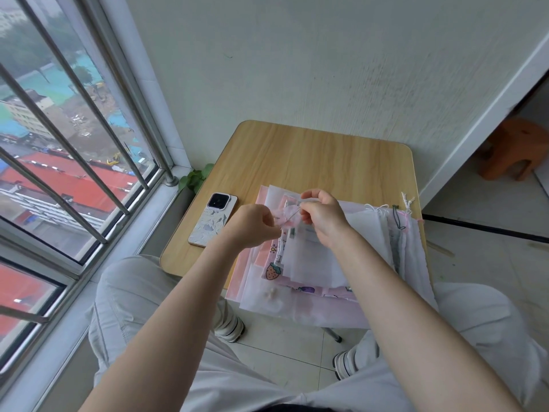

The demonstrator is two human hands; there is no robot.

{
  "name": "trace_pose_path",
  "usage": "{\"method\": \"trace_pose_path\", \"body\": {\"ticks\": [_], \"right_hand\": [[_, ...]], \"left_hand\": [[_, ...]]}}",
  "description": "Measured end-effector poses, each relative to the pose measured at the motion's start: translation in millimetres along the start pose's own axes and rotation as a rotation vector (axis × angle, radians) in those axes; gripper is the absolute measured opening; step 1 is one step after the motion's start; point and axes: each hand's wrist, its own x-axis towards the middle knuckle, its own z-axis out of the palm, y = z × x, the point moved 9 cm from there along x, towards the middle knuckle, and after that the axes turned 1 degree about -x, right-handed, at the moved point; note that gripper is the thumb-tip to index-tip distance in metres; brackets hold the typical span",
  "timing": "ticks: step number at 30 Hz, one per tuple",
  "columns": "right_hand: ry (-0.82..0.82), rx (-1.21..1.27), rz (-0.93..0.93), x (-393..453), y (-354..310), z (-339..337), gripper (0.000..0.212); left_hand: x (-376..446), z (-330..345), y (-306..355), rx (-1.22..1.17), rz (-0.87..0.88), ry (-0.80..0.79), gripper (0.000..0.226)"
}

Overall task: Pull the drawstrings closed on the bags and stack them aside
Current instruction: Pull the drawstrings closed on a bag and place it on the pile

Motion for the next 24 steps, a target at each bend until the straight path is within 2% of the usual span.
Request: {"method": "trace_pose_path", "body": {"ticks": [3,4,6,8,9,11,13,14,17,19,21,23,24], "right_hand": [[-0.092,0.029,-0.017,-3.7,-7.3,6.1,0.019],[-0.128,0.034,-0.036,-5.5,-11.6,9.2,0.017],[-0.183,0.048,-0.082,-12.4,-24.3,14.4,0.013],[-0.151,0.058,-0.126,-15.6,-38.5,9.7,0.005],[-0.108,0.053,-0.137,-15.7,-43.3,3.3,0.005],[-0.090,0.078,-0.097,-12.9,-43.7,-5.9,0.020],[-0.241,0.176,0.040,-14.7,-33.6,1.5,0.030],[-0.322,0.218,0.097,-17.1,-28.1,6.5,0.030],[-0.398,0.254,0.167,-16.8,-15.4,9.5,0.017],[-0.358,0.224,0.213,-7.8,-6.3,4.1,0.012],[-0.304,0.136,0.269,9.3,-0.5,-6.2,0.017],[-0.254,0.115,0.273,28.0,-9.1,-16.1,0.027],[-0.222,0.156,0.234,39.0,-21.5,-20.8,0.024]], "left_hand": [[1.1,-0.4,12.1,-0.056,0.128,0.047,0.051],[1.4,-1.5,16.8,-0.037,0.147,0.066,0.051],[1.2,-11.0,23.9,-0.022,0.160,0.177,0.028],[-2.9,-27.9,27.7,-0.149,0.130,0.294,0.012],[-3.8,-34.2,25.7,-0.306,0.098,0.311,0.013],[-5.7,-41.6,21.2,-0.811,0.002,0.252,0.014],[-3.4,-42.6,23.6,-1.215,-0.063,0.178,0.011],[1.4,-39.7,23.3,-1.287,-0.096,0.156,0.012],[16.0,-14.8,11.9,-1.211,-0.278,0.089,0.014],[23.0,5.7,0.7,-1.072,-0.408,0.018,0.012],[35.6,19.3,0.3,-0.994,-0.475,-0.052,0.009],[55.2,16.6,7.3,-1.059,-0.496,-0.010,0.011],[69.4,9.9,12.4,-1.126,-0.478,0.040,0.018]]}}
